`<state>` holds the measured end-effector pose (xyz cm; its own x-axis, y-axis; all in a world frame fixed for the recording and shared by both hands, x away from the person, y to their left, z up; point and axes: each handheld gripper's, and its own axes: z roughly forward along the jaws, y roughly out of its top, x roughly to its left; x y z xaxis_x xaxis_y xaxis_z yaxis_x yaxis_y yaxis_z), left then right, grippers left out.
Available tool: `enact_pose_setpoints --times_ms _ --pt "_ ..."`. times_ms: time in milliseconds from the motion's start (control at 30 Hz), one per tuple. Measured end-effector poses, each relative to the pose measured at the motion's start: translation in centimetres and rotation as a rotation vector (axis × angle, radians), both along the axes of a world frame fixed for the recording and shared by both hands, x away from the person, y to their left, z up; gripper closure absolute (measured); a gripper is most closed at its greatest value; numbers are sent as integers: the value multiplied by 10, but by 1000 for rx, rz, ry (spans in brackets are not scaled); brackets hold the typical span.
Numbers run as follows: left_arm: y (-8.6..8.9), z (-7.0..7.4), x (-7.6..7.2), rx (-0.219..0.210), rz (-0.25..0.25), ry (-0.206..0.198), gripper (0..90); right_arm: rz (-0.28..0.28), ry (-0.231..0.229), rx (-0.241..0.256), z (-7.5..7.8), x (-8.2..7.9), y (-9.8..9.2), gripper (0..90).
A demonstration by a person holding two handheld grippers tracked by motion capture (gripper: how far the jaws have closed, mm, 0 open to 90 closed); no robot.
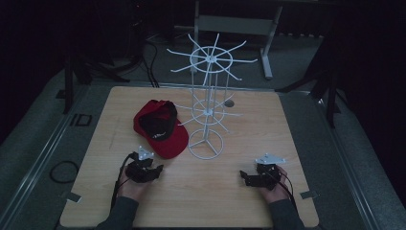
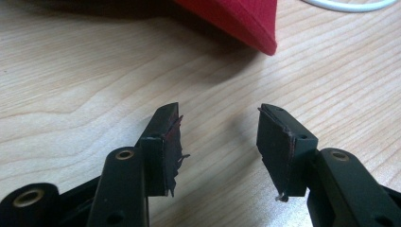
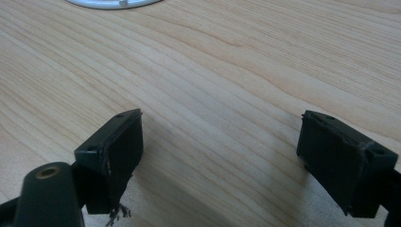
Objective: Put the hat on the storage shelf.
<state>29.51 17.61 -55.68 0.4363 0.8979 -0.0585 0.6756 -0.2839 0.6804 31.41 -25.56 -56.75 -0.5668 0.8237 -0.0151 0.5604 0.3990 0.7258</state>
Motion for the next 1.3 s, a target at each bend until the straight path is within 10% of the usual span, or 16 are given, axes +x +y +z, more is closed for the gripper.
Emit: enact_pose_setpoints --times_ms 1300 --pt "-2 25 25 -135 -18 58 415 -1 2 0 0 0 0 151"
